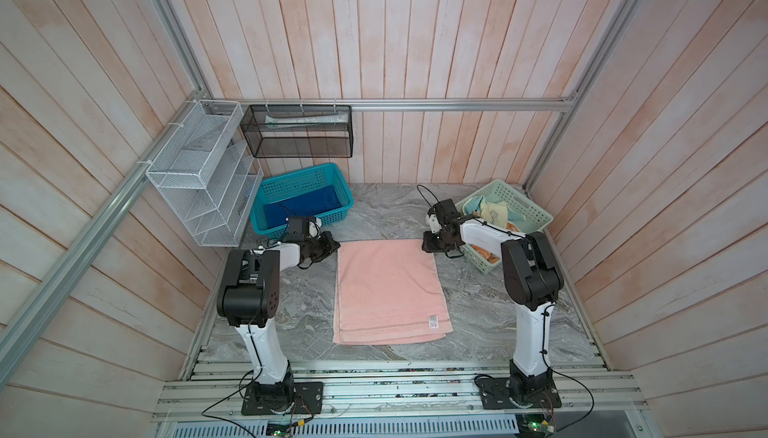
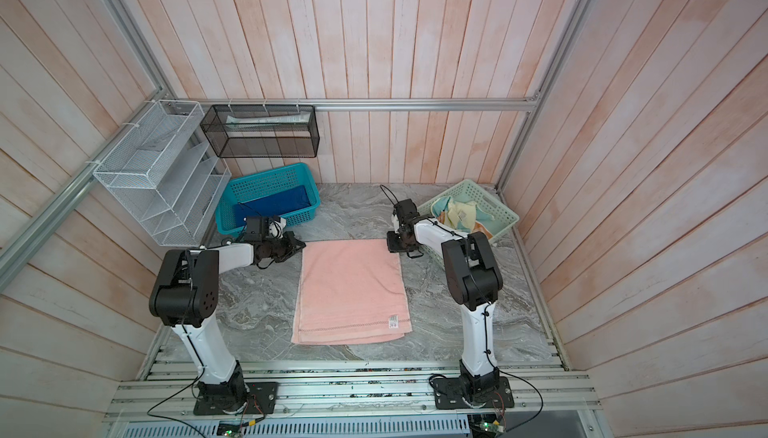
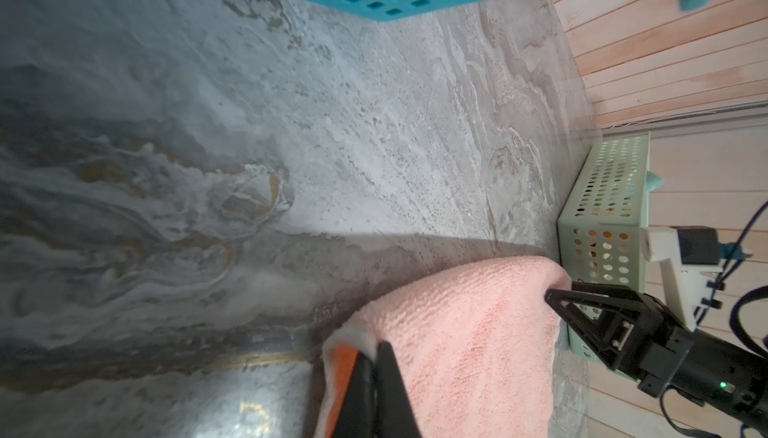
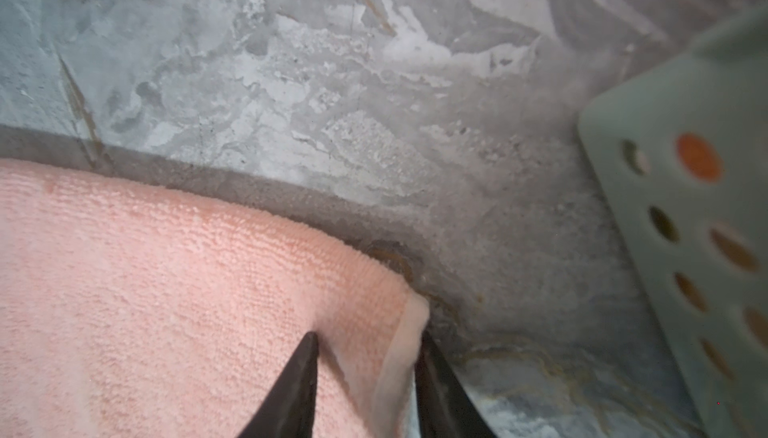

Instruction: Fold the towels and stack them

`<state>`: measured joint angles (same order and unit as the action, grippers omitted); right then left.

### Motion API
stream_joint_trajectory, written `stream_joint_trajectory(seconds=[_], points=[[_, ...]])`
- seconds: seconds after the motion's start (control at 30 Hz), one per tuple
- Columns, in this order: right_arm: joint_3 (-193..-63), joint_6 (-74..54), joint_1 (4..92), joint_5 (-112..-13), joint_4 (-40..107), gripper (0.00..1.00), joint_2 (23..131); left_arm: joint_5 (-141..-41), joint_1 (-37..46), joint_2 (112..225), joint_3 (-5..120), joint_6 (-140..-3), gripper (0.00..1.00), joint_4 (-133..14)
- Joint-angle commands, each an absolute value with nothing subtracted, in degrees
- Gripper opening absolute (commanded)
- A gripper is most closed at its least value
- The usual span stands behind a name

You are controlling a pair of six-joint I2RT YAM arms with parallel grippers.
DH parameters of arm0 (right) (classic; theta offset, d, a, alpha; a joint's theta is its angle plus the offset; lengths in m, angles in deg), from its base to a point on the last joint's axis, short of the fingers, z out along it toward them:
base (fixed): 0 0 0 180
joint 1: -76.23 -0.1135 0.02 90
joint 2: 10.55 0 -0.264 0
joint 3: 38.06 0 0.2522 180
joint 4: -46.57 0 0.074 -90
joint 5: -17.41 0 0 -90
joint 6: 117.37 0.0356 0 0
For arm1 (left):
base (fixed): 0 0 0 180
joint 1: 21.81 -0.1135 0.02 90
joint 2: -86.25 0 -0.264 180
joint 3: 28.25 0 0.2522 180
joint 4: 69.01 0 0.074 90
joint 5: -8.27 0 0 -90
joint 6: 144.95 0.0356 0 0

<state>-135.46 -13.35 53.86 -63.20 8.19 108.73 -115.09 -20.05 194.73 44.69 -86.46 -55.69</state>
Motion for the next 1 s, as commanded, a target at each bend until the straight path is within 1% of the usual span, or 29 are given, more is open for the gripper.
stream_joint_trajectory(seconds=[0.0, 0.1, 0.17, 0.23, 0.27, 0.33, 0.37, 0.4, 0.57, 0.83, 0.97], points=[[-137.53, -13.82, 53.51, -61.95, 9.15, 0.44, 110.78, -117.02, -20.89, 192.03, 44.08, -83.76, 0.0, -56.34], [-139.52, -14.61, 53.56, -61.64, 9.16, 0.44, 112.24, -117.5, -21.19, 191.52, 44.31, -83.1, 0.0, -55.86], [-141.21, -14.95, 53.53, -61.27, 9.09, 0.4, 113.29, -117.75, -21.26, 191.46, 44.51, -82.96, 0.0, -55.78], [-142.44, -15.49, 53.56, -60.37, 9.08, 0.31, 113.87, -117.94, -21.28, 191.51, 44.65, -82.82, 0.0, -55.51], [-143.02, -15.72, 53.45, -59.91, 9.08, 0.22, 113.9, -118.09, -21.36, 191.5, 44.92, -82.83, 0.0, -55.48], [-143.61, -16.18, 53.38, -59.33, 9.21, 0.08, 113.43, -118.29, -21.34, 191.36, 45.49, -82.78, 0.0, -54.93], [-143.63, -16.58, 53.24, -59.31, 9.45, 0.03, 112.74, -118.5, -21.33, 191.18, 45.82, -82.79, 0.0, -54.57], [-143.56, -16.87, 53.12, -59.27, 9.74, 0.0, 111.99, -118.7, -21.37, 190.98, 46.09, -82.79, 0.0, -54.17], [-142.34, -17.78, 52.82, -60.22, 11.5, 0.0, 107.09, -120.5, -21.37, 189.02, 48.29, -81.74, 0.0, -51.29], [-141.11, -19.87, 52.84, -62.21, 10.48, 0.0, 100.09, -123.2, -21.46, 185.72, 51.03, -79.78, 0.0, -48.23], [-136.34, -20.08, 52.8, -62.13, 12.21, 0.0, 94.86, -124.14, -21.44, 183.44, 49.04, -79.99, 0.0, -48.87]])
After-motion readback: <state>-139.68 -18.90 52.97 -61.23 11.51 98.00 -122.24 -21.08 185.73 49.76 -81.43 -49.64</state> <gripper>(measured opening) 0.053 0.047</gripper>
